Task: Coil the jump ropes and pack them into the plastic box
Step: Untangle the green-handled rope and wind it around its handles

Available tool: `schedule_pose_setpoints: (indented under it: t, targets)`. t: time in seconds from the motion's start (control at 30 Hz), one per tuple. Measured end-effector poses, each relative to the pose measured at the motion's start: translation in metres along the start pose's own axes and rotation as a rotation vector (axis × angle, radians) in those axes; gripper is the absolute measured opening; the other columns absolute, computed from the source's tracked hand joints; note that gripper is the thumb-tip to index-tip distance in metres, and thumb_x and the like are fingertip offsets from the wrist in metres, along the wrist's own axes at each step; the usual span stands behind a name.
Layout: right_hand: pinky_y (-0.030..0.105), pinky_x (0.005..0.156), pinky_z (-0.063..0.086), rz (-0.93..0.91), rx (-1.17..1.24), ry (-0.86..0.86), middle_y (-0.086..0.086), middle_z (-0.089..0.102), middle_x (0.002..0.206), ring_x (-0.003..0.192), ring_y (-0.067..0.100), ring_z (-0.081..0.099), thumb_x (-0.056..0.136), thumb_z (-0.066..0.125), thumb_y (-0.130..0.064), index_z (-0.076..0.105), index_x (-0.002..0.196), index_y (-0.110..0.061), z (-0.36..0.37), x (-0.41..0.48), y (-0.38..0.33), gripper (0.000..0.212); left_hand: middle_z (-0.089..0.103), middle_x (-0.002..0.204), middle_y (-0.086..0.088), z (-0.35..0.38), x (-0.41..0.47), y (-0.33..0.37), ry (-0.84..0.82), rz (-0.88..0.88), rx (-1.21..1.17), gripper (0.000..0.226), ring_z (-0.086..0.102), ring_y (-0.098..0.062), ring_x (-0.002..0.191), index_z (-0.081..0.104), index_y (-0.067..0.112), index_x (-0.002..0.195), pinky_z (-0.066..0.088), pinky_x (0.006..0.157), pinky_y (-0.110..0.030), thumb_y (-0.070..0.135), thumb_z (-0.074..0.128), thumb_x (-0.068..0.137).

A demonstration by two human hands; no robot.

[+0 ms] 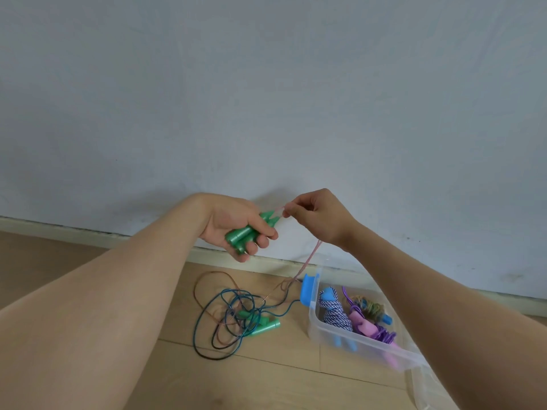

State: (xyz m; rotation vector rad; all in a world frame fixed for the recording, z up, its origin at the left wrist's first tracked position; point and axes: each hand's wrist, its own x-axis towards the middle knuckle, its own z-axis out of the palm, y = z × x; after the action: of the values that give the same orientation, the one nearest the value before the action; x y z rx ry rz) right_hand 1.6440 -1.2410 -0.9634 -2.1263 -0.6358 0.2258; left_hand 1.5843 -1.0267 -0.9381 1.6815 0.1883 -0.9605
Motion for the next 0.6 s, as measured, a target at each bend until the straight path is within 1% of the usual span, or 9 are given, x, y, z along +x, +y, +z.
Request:
schedule_pose_setpoints:
  t: [0.07,0.1,0.2,0.23,0.3,0.37,0.43,0.5,0.6]
  targets:
    - [0.02,0.053,0.036,0.0,-0.045,0.006,-0.012,0.045,0.049,0.047,0.006,0.038,0.106,0.059,-0.036,0.078,0.086,-0.017,0.004,-0.001,0.004,0.034,0.039,0.07,0.005,-0.003,-0.002,0.0,-0.089,-0.011,-0.097,0.004,0.035,-0.007,0.048,0.055,0.014,0.1,0.032,0.045,-0.02,0.016,0.056,0.103]
    - [0.023,0.055,0.039,0.01,-0.063,0.011,-0.01,0.05,0.053,0.051,0.008,0.044,0.107,0.054,-0.039,0.076,0.084,-0.017,0.006,-0.002,0.008,0.039,0.035,0.068,0.007,-0.005,-0.003,0.001,-0.094,0.019,-0.165,0.004,0.03,-0.005,0.045,0.055,0.014,0.098,0.026,0.041,-0.019,0.015,0.053,0.102]
    - [0.034,0.068,0.049,0.062,-0.119,0.016,0.011,0.067,0.076,0.072,0.027,0.064,0.112,0.038,-0.037,0.068,0.083,-0.017,0.013,-0.003,0.018,0.047,0.032,0.065,0.007,-0.01,-0.004,0.007,0.031,0.198,-0.301,0.011,0.025,-0.005,0.042,0.054,0.014,0.093,0.02,0.038,-0.019,0.01,0.044,0.093]
    - [0.034,0.068,0.049,0.078,-0.149,-0.006,0.01,0.067,0.077,0.075,0.029,0.066,0.113,0.036,-0.034,0.066,0.082,-0.016,0.016,-0.004,0.021,0.047,0.032,0.066,0.006,-0.011,-0.003,0.01,0.092,0.242,-0.332,0.012,0.024,-0.006,0.043,0.052,0.014,0.093,0.019,0.038,-0.019,0.01,0.042,0.089]
    - [0.031,0.061,0.046,0.108,-0.217,-0.102,0.001,0.061,0.066,0.064,0.023,0.062,0.111,0.037,-0.029,0.066,0.078,-0.014,0.023,-0.007,0.022,0.047,0.035,0.067,0.002,-0.011,0.0,0.013,0.195,0.26,-0.348,0.015,0.023,-0.009,0.047,0.046,0.015,0.093,0.02,0.039,-0.02,0.011,0.039,0.081]
    - [0.03,0.055,0.043,0.085,-0.331,-0.182,-0.002,0.057,0.057,0.054,0.018,0.054,0.108,0.041,-0.027,0.065,0.072,-0.01,0.031,-0.01,0.019,0.046,0.04,0.07,-0.003,-0.01,0.005,0.012,0.291,0.223,-0.227,0.02,0.025,-0.012,0.05,0.036,0.017,0.097,0.024,0.041,-0.022,0.008,0.036,0.08]
    - [0.034,0.054,0.042,-0.02,-0.487,-0.197,0.004,0.052,0.053,0.054,0.027,0.051,0.1,0.043,-0.03,0.052,0.062,-0.01,0.039,-0.012,0.014,0.044,0.045,0.077,-0.008,-0.008,0.012,0.007,0.346,0.181,-0.078,0.021,0.032,-0.014,0.053,0.037,0.014,0.101,0.031,0.045,-0.025,0.001,0.037,0.085]
    - [0.033,0.054,0.035,-0.14,-0.594,-0.2,0.004,0.044,0.053,0.057,0.03,0.049,0.095,0.046,-0.031,0.04,0.058,-0.014,0.048,-0.015,0.002,0.041,0.048,0.085,-0.011,-0.005,0.019,0.004,0.329,0.16,0.086,0.019,0.042,-0.015,0.058,0.045,0.009,0.097,0.038,0.05,-0.028,-0.007,0.04,0.088]
    - [0.032,0.058,0.036,-0.299,-0.661,-0.214,-0.001,0.043,0.056,0.065,0.03,0.055,0.098,0.048,-0.029,0.042,0.063,-0.017,0.053,-0.015,-0.01,0.037,0.045,0.085,-0.01,-0.001,0.027,-0.002,0.301,0.136,0.359,0.023,0.044,-0.018,0.067,0.048,0.008,0.088,0.037,0.055,-0.031,-0.01,0.038,0.079]
